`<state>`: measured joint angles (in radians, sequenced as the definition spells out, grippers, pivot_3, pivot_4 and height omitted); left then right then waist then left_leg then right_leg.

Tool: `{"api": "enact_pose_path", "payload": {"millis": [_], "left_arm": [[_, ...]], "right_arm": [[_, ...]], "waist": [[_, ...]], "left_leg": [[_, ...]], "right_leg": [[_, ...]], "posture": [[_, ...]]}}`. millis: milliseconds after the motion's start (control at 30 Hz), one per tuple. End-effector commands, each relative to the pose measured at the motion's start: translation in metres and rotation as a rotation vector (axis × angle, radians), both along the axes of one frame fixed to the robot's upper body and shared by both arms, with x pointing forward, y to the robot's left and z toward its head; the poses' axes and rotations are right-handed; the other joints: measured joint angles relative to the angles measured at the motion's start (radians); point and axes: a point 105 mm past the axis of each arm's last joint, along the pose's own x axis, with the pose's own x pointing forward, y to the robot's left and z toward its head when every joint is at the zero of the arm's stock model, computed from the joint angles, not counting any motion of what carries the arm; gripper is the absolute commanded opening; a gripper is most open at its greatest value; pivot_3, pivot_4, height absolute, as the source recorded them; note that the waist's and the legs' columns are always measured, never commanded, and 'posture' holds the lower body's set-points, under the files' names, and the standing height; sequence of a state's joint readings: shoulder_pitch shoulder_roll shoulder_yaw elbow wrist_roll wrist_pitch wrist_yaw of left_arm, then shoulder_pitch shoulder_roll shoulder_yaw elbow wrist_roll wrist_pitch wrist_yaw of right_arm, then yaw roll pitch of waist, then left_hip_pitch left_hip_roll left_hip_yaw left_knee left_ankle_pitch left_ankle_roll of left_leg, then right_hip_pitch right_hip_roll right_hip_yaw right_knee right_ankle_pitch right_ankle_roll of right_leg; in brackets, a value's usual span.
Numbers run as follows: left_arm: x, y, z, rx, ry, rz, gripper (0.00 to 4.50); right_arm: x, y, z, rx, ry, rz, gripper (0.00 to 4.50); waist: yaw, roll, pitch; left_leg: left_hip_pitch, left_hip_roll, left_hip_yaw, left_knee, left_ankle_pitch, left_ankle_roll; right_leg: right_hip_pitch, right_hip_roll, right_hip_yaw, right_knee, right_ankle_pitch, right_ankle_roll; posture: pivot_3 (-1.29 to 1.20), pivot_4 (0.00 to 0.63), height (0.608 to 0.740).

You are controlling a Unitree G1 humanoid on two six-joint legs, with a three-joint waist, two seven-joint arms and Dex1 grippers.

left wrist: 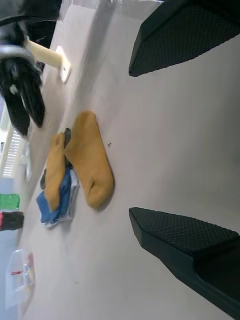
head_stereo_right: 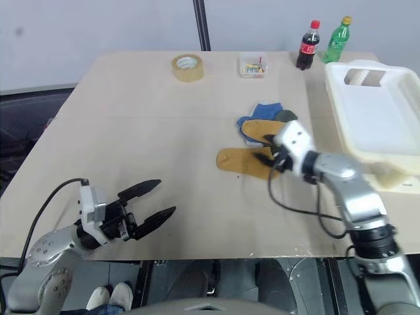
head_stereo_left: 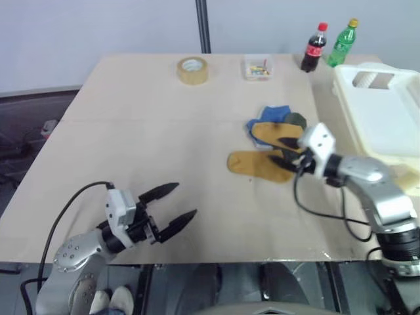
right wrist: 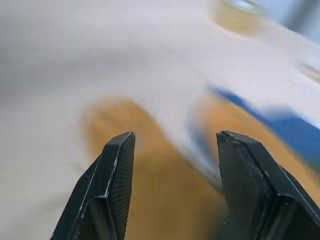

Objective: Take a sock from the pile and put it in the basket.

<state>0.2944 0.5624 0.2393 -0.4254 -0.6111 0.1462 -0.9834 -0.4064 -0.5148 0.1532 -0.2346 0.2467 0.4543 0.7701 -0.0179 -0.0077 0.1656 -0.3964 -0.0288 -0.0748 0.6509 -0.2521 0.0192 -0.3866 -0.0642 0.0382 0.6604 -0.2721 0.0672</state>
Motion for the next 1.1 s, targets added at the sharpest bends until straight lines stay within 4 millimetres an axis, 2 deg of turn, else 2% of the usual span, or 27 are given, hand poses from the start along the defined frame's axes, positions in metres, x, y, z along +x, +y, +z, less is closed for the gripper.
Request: {"api": "enact_pose_path", "payload": {"millis": [33,133,167,233,267,333,367,633,867,1067,1100], "left_arm": [[0.001,0.001,0.002,0.006,-0.011,-0.004,4.50],[0.002,0.001,0.003,0.010,-0.014,-0.006,4.50],[0.002,0.002,0.003,0.012,-0.016,-0.002,4.50],[0.001,0.003,0.003,0.014,-0.018,0.007,4.50],[0.000,0.003,0.003,0.015,-0.018,0.011,4.50],[-0.001,0.004,0.002,0.014,-0.015,0.018,4.50],[-0.001,0.003,0.001,0.013,-0.014,0.020,4.50],[-0.003,0.001,-0.001,0.011,-0.012,0.025,4.50],[-0.003,0.002,-0.002,0.015,-0.010,0.025,4.50],[-0.003,0.001,-0.002,0.013,-0.007,0.019,4.50],[-0.003,0.001,-0.001,0.013,-0.007,0.019,4.50]], "right_arm": [[0.013,0.013,-0.014,-0.021,0.016,-0.026,2.67],[0.019,0.020,-0.032,-0.045,0.065,-0.036,2.67],[0.016,0.020,-0.039,-0.058,0.107,-0.022,2.45],[0.010,0.020,-0.047,-0.070,0.162,-0.004,1.89],[0.009,0.020,-0.049,-0.074,0.172,-0.003,1.44],[0.007,0.020,-0.050,-0.077,0.193,0.006,0.26],[0.005,0.021,-0.051,-0.080,0.200,0.018,0.05],[-0.010,0.030,-0.048,-0.083,0.209,0.108,0.05],[-0.039,0.045,-0.045,-0.071,0.261,0.238,0.05],[-0.043,0.052,-0.043,-0.060,0.230,0.229,0.05],[-0.044,0.052,-0.042,-0.076,0.232,0.230,0.30]], "waist": [[0.005,0.000,0.000],[0.007,-0.001,0.000],[0.007,0.000,0.000],[0.005,0.000,0.000],[0.004,0.000,0.000],[0.001,0.000,0.000],[0.001,0.000,0.000],[0.002,0.000,0.000],[0.002,0.000,0.000],[0.003,0.000,0.000],[0.003,0.000,0.000]], "left_leg": [[-0.001,-0.001,0.000,0.000,0.000,0.000],[-0.001,-0.003,0.000,0.000,0.000,0.000],[-0.001,-0.003,0.000,0.000,0.000,0.000],[-0.002,-0.003,-0.001,0.000,0.000,0.000],[-0.002,-0.003,-0.001,-0.001,0.000,0.000],[-0.002,-0.002,0.000,-0.001,0.000,0.000],[-0.002,-0.002,0.000,-0.001,0.000,0.000],[-0.001,-0.002,0.000,-0.001,0.000,0.000],[-0.001,-0.002,0.000,-0.001,0.000,0.000],[-0.001,-0.002,0.000,-0.001,0.000,0.000],[-0.001,-0.002,0.000,-0.001,0.000,0.000]], "right_leg": [[0.000,-0.001,0.000,0.000,0.000,0.000],[0.000,-0.003,0.000,-0.001,0.000,0.000],[0.000,-0.003,-0.001,-0.001,0.000,0.000],[-0.001,-0.003,-0.001,-0.001,0.000,0.000],[-0.001,-0.003,-0.001,-0.001,0.000,0.000],[-0.002,-0.005,0.000,-0.001,0.000,0.000],[-0.002,-0.005,0.000,0.000,0.000,0.000],[-0.002,-0.005,0.000,0.000,0.000,0.000],[-0.002,-0.005,0.000,0.000,0.000,0.000],[-0.002,-0.005,0.000,0.000,0.000,0.000],[-0.002,-0.005,0.000,0.000,0.000,0.000]], "posture": [[0.00,0.150,0.738],[0.00,0.150,0.738],[0.00,0.150,0.738],[0.00,0.150,0.738],[0.00,0.150,0.738],[0.00,0.150,0.738],[0.00,0.150,0.738],[0.00,0.150,0.738],[0.00,0.150,0.738],[0.00,0.150,0.738],[0.00,0.150,0.738]]}}
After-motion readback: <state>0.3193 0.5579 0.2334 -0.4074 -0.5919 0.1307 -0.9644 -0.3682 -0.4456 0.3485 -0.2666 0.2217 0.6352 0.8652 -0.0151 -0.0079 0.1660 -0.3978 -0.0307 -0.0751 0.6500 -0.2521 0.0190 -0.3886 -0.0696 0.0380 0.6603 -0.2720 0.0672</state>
